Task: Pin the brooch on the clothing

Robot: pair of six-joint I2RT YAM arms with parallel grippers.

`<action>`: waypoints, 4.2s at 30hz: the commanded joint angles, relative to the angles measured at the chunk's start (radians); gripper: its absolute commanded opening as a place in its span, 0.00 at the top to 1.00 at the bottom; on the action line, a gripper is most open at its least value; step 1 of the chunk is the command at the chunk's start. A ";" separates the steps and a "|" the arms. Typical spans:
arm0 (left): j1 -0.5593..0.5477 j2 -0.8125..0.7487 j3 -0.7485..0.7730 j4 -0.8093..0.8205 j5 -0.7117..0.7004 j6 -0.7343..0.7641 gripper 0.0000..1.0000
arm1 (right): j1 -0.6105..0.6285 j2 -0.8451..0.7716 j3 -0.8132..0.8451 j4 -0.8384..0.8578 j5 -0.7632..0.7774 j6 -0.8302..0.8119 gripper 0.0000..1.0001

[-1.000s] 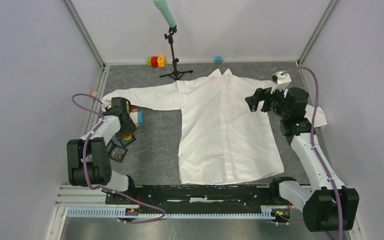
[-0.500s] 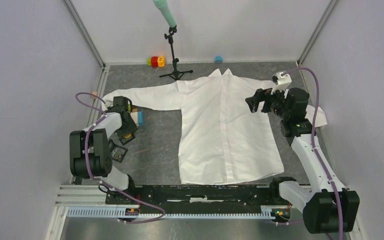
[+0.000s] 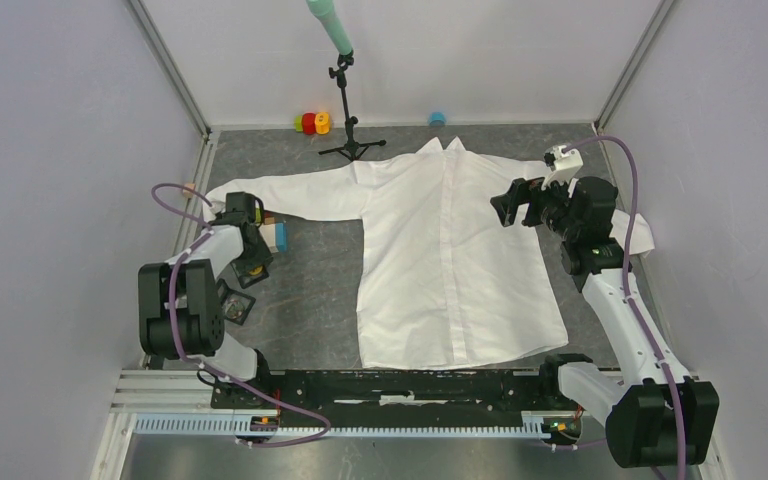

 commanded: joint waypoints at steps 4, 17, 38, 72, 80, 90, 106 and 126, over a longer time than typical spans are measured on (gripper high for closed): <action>-0.036 -0.187 -0.022 -0.010 0.034 0.041 0.55 | 0.001 -0.023 0.009 0.013 -0.001 0.001 0.05; -0.049 -0.172 -0.032 -0.039 0.118 0.061 0.55 | 0.001 -0.030 -0.013 0.004 -0.022 0.019 0.06; -0.168 -0.111 -0.004 -0.057 0.100 0.096 0.34 | 0.001 -0.044 -0.044 -0.033 -0.014 0.009 0.06; -0.167 0.019 0.034 0.019 0.004 0.134 0.40 | 0.001 -0.042 -0.058 -0.018 -0.027 0.020 0.07; -0.168 0.009 0.033 0.020 -0.017 0.152 0.60 | 0.001 -0.036 -0.061 -0.017 -0.033 0.020 0.08; -0.194 -0.082 0.013 0.023 -0.083 0.180 0.70 | 0.001 -0.037 -0.074 -0.005 -0.036 0.021 0.08; -0.226 -0.168 -0.001 0.022 -0.133 0.214 0.98 | 0.001 -0.056 -0.078 -0.020 -0.034 0.023 0.09; -0.307 -0.408 -0.015 -0.097 0.120 0.187 0.98 | 0.001 -0.079 -0.079 -0.034 -0.095 0.021 0.09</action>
